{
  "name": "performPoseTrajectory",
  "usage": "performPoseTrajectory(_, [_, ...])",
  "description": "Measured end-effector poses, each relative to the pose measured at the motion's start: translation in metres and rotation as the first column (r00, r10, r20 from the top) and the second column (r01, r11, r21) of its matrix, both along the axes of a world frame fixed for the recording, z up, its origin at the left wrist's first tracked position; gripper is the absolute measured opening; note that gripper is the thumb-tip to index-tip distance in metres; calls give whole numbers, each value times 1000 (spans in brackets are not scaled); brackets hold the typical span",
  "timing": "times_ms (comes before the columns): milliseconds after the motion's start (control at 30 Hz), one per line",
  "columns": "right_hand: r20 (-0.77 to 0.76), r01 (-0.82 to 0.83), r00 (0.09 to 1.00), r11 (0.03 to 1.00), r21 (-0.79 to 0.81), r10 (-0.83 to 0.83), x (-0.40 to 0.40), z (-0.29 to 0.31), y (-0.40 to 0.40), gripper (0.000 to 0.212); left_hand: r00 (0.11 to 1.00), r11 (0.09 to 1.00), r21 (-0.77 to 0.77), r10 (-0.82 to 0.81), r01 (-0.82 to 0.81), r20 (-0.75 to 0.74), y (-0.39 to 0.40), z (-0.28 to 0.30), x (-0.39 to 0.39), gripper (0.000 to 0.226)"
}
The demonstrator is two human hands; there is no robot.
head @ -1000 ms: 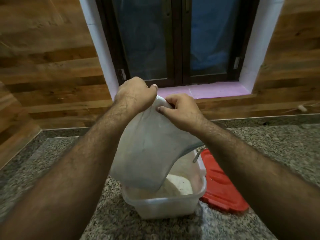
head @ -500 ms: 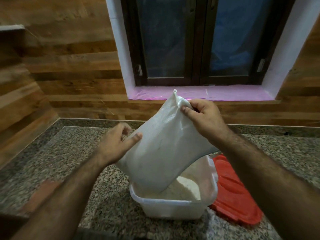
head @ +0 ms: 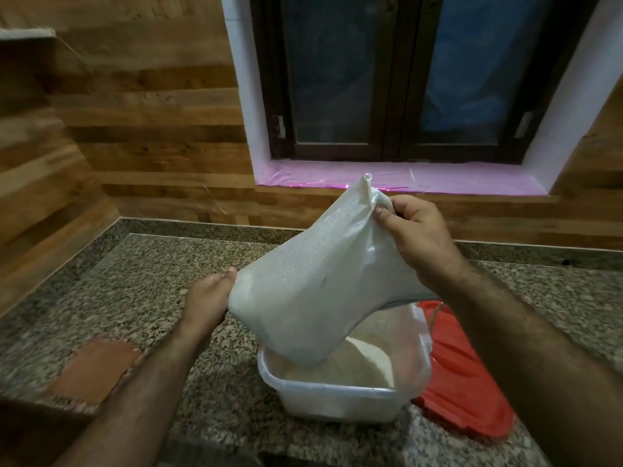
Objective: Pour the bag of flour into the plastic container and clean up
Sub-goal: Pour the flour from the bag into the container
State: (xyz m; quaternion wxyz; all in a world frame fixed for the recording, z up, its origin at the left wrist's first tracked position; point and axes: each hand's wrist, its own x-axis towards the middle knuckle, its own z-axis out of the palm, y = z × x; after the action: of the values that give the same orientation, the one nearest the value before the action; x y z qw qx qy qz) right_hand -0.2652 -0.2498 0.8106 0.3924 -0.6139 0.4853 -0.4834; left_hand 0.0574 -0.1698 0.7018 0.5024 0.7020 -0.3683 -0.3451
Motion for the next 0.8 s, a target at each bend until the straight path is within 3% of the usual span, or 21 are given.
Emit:
performPoseTrajectory(133, [154,-38,988,996,81,25,-2,-2,5,16,992,990,-115,66,-78,-105,-3,6,-2,24])
performPoseTrajectory(367, [303,-67,953,982,177,10,-11,-6,9,21,996,980,-194,33,-49,-84,-10,30,1,16])
performPoseTrajectory(667, [280,-6,957,960,280,-76,-35,-30,5,20,1000,977,-214,13,-14,-5,-30,74,4,18])
performPoseTrajectory(800, [235,-7,969,948,318,-71,-45,-36,7,23,994,985,-153,-66,79,86,-36,87,-4,21])
